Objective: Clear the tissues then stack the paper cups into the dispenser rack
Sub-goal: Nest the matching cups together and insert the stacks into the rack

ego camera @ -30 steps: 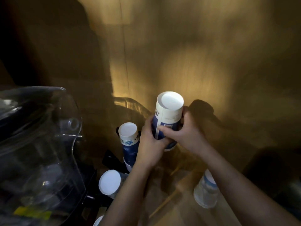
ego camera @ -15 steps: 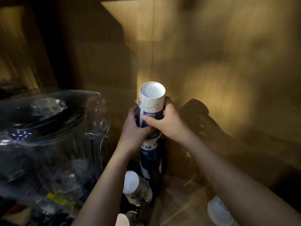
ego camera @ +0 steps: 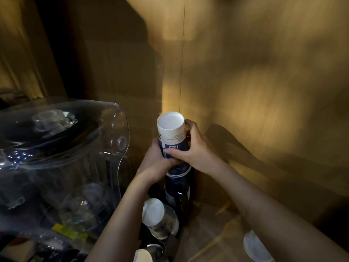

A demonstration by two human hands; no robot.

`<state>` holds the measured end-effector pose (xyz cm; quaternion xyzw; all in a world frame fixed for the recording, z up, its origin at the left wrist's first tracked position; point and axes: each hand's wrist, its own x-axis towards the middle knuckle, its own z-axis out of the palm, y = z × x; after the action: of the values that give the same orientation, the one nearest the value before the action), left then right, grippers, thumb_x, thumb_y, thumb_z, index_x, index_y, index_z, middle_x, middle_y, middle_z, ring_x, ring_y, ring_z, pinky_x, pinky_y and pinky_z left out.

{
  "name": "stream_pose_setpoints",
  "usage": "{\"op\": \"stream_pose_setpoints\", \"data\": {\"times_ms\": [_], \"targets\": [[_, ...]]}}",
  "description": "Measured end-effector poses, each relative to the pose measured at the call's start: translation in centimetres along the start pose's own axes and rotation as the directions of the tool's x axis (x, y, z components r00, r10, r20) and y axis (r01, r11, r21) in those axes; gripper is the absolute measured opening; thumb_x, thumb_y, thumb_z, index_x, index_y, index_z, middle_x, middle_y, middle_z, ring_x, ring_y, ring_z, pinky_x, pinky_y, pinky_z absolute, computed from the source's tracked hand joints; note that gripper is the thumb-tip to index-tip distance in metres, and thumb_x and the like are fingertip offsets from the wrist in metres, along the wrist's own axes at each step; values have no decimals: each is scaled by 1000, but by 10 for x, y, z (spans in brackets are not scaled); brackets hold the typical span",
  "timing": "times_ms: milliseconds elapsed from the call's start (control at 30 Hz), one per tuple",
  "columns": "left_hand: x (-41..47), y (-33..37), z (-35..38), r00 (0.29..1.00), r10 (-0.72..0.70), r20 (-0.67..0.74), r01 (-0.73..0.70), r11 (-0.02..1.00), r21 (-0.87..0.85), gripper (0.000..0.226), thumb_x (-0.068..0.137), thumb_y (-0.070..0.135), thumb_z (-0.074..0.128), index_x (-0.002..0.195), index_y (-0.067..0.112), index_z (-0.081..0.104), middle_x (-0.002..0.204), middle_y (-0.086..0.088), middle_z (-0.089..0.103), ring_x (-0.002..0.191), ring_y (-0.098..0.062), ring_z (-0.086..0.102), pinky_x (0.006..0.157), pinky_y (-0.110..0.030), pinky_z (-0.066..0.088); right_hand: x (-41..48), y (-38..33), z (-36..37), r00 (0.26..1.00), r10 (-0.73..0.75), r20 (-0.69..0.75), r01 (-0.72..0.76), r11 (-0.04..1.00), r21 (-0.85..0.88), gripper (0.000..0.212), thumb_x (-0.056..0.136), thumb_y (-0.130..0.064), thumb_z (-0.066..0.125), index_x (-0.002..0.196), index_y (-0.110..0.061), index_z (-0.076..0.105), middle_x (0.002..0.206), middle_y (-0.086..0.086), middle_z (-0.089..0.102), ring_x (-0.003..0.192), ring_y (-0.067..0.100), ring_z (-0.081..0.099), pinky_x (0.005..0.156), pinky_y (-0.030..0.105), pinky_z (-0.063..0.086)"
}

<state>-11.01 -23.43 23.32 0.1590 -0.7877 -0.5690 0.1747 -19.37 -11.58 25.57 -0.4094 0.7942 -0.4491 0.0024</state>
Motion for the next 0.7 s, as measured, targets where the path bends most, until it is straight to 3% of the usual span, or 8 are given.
{"op": "stream_pose_setpoints", "data": {"times_ms": [100,200,300,400,467,567,700], "targets": [[0,-2,-6,1000,-3,17,2,999,35,72,62,22,82,117,33,38,113,6,57,101,-14,58,82,-31,48,-3,-1,3,1000,-21,11,22,1000,-5,89,60,-61,70,127,-47,13,140,-1,37,123,18,42,96,46,46],[-1,-10,-7,996,-56,71,51,996,71,76,61,19,84,122,26,39,116,2,60,105,-16,60,91,-38,50,-4,4,12,998,-37,46,40,997,-67,97,62,-57,71,133,-44,6,145,-1,32,128,20,36,102,41,38],[-7,-23,-1,993,-79,93,70,994,87,87,60,20,84,130,24,33,124,-2,56,114,-19,56,100,-44,47,-10,15,21,989,6,150,3,998,-57,107,65,-44,76,130,-55,-8,148,-1,29,129,21,35,93,30,31],[-13,-34,3,998,-9,59,5,998,63,97,63,29,83,135,40,18,118,13,52,104,1,55,85,-19,47,-14,22,22,988,-3,157,7,1000,-22,111,68,-34,76,127,-63,-13,150,-1,24,125,14,32,92,31,27],[-15,-38,5,999,38,20,-39,997,65,90,69,30,78,130,53,16,112,22,51,99,7,55,76,-11,42,-16,25,21,989,-52,139,60,997,-52,91,74,-33,71,132,-61,6,148,-4,27,125,10,31,92,31,28],[-16,-47,10,988,145,-47,-136,979,153,65,77,26,71,119,58,33,123,12,54,112,-6,54,84,-20,43,-19,32,20,980,-136,146,163,968,-191,45,83,-31,62,126,-31,49,147,-4,34,128,18,38,99,30,34],[-13,-58,16,972,228,-63,-202,937,286,46,79,32,69,119,44,49,121,10,58,112,-8,54,92,-30,47,-23,37,22,985,-141,101,162,955,-247,33,84,-28,62,116,-19,60,148,-3,35,124,24,44,100,40,39]]}}
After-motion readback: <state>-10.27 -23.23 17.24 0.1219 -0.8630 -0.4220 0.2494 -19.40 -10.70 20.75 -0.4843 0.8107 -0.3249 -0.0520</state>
